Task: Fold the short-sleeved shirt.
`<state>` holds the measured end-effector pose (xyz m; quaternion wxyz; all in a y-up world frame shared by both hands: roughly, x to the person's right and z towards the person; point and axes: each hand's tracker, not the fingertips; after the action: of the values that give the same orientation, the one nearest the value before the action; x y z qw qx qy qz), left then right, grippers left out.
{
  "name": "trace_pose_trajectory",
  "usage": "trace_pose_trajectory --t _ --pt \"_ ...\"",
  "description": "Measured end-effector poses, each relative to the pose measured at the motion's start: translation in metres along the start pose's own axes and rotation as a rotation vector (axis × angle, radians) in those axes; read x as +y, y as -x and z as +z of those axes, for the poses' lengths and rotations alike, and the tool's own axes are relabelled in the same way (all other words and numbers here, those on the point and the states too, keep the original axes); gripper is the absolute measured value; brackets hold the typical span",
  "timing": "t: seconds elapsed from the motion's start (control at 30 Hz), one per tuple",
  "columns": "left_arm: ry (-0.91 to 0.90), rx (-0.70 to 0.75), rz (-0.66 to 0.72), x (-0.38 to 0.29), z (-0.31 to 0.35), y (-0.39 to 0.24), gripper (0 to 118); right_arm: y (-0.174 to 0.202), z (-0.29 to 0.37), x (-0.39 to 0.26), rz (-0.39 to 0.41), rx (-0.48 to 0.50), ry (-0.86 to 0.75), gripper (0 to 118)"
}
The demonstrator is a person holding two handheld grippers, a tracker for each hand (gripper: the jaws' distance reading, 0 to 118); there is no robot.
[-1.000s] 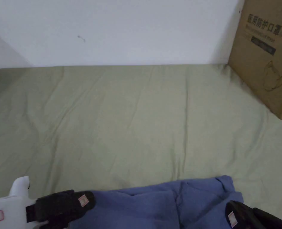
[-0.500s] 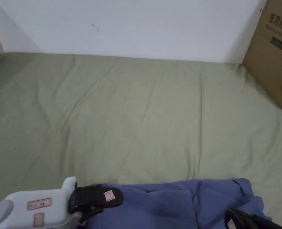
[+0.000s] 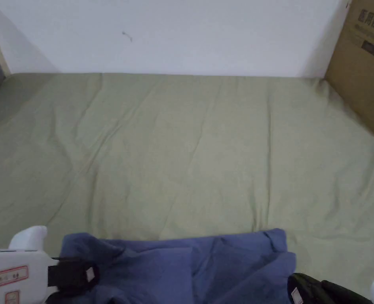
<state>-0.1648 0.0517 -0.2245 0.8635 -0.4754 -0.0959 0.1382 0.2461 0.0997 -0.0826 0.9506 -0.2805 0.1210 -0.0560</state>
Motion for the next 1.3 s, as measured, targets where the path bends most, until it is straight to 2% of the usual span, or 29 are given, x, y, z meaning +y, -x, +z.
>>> trace_pose_trajectory --t 0.03,0.07,0.1,0.23,0.33,0.37,0.4,0.43,0.47,0.5,0.53,0.6,0.67,0.7,0.77,0.83,0.87,0.93,0.97,1.13,1.23,1.3 --pt "-0.009 0.163 -0.109 0.000 0.013 -0.006 8 -0.001 0.000 -0.001 -0.009 0.004 -0.003 0" --pt "-0.011 0.223 -0.165 0.003 0.019 -0.012 8 -0.002 0.000 -0.003 -0.021 0.007 -0.004 0" --pt "-0.016 0.210 -0.178 0.006 0.025 -0.019 8 -0.004 0.001 -0.004 -0.040 0.012 -0.002 0" --pt "0.007 -0.080 -0.012 0.020 0.020 -0.056 9 -0.011 0.012 -0.007 -0.086 0.030 -0.011 0" --pt "0.065 -0.276 -0.034 0.027 -0.012 -0.105 12 -0.018 0.024 -0.007 -0.067 0.008 -0.031 0" --pt "0.074 -0.304 -0.040 0.028 -0.024 -0.124 24 -0.021 0.027 -0.006 -0.058 -0.005 -0.037 0" --pt "0.078 -0.342 -0.052 0.028 -0.037 -0.144 46 -0.025 0.031 -0.006 -0.052 -0.020 -0.041 0" --pt "0.096 -0.400 -0.048 0.029 -0.053 -0.155 56 -0.029 0.034 -0.006 -0.050 -0.032 -0.043 0" --pt "0.119 -0.463 -0.041 0.030 -0.066 -0.168 56 -0.033 0.036 -0.006 -0.052 -0.044 -0.044 0" --pt "0.145 -0.517 -0.011 0.029 -0.076 -0.182 91 -0.038 0.037 -0.006 -0.061 -0.054 -0.043 0" --pt "0.162 -0.591 0.017 0.029 -0.082 -0.192 99 -0.042 0.039 -0.006 -0.072 -0.062 -0.041 0" --pt "0.177 -0.642 0.019 0.029 -0.082 -0.204 99 -0.051 0.039 -0.009 -0.092 -0.075 -0.039 0" --pt "0.117 -0.654 -0.044 0.033 -0.073 -0.207 108 -0.057 0.037 -0.011 -0.107 -0.083 -0.035 0" --pt "0.095 -0.628 -0.079 0.032 -0.065 -0.202 114 -0.060 0.035 -0.012 -0.112 -0.084 -0.034 0" --pt "0.048 -0.528 -0.117 0.034 -0.053 -0.192 115 -0.063 0.030 -0.013 -0.122 -0.083 -0.032 0" --pt "0.021 -0.407 -0.165 0.029 -0.045 -0.178 109 -0.066 0.027 -0.014 -0.134 -0.078 -0.035 0" --pt "0.017 -0.382 -0.194 0.027 -0.044 -0.175 97 -0.067 0.025 -0.014 -0.139 -0.073 -0.037 0" --pt "0.011 -0.319 -0.248 0.021 -0.047 -0.171 29 -0.068 0.023 -0.016 -0.145 -0.066 -0.037 0" --pt "0.023 -0.303 -0.270 0.018 -0.052 -0.172 4 -0.068 0.023 -0.016 -0.145 -0.064 -0.036 0" --pt "0.182 -0.350 -0.257 0.001 -0.103 -0.192 4 -0.073 0.025 -0.019 -0.145 -0.068 -0.022 0" --pt "0.327 -0.331 -0.324 -0.018 -0.153 -0.215 3 -0.078 0.031 -0.016 -0.146 -0.089 -0.020 0" --pt "0.308 -0.335 -0.298 -0.031 -0.169 -0.223 3 -0.081 0.035 -0.013 -0.140 -0.107 -0.023 0"
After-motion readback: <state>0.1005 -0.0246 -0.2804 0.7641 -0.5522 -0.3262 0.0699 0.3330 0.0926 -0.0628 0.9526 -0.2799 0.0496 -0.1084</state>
